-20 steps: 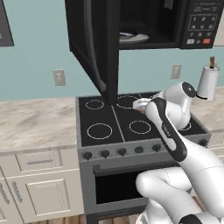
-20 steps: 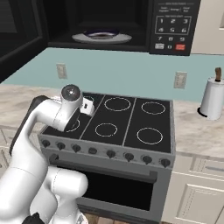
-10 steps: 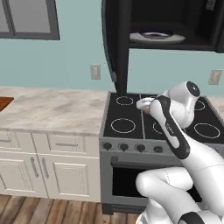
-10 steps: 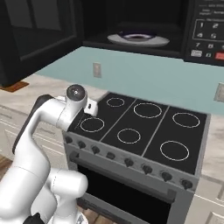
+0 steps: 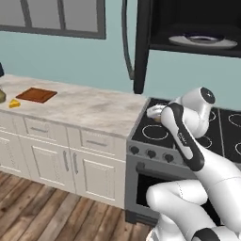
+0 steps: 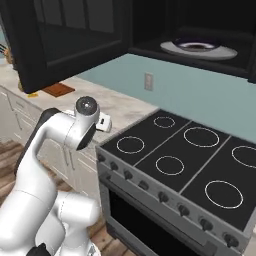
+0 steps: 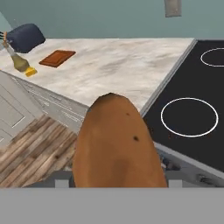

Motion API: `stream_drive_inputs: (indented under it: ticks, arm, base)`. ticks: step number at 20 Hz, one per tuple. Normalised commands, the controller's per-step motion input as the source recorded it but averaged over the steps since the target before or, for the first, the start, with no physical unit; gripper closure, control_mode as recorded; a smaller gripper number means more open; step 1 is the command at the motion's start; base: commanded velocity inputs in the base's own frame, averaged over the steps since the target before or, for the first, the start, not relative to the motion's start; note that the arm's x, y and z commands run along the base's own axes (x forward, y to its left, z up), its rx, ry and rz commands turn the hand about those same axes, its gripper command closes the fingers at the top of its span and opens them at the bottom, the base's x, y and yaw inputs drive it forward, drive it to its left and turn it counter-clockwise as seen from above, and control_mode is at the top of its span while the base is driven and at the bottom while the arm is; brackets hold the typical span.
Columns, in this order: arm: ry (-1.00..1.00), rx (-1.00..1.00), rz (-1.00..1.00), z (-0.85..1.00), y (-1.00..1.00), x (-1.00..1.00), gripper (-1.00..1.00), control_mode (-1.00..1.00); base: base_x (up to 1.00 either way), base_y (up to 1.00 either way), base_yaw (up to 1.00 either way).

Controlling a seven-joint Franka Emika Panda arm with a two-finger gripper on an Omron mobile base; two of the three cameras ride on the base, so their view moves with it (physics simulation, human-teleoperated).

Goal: Retrieve the reheated potato from the microwave, then place the potato, cheese, and condiment on the cutting board.

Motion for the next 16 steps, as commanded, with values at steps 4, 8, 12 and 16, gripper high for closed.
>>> stream_drive_inputs:
  ticks: [4,8,12,16]
  arm:
    - [0.0,0.0,0.0,0.0,0.0,0.0,1.0,1.0]
    - [0.0,0.0,0.0,0.0,0.0,0.0,1.0,1.0]
    - [0.0,0.0,0.0,0.0,0.0,0.0,1.0,1.0]
    - [0.0,0.0,0.0,0.0,0.0,0.0,1.0,1.0]
  base:
    - [-0.11,-0.23,0.47]
    - [-0.09,-0.17,0.5]
    - [-0.13,-0.13,0.51]
    - [-0.13,-0.03,0.48]
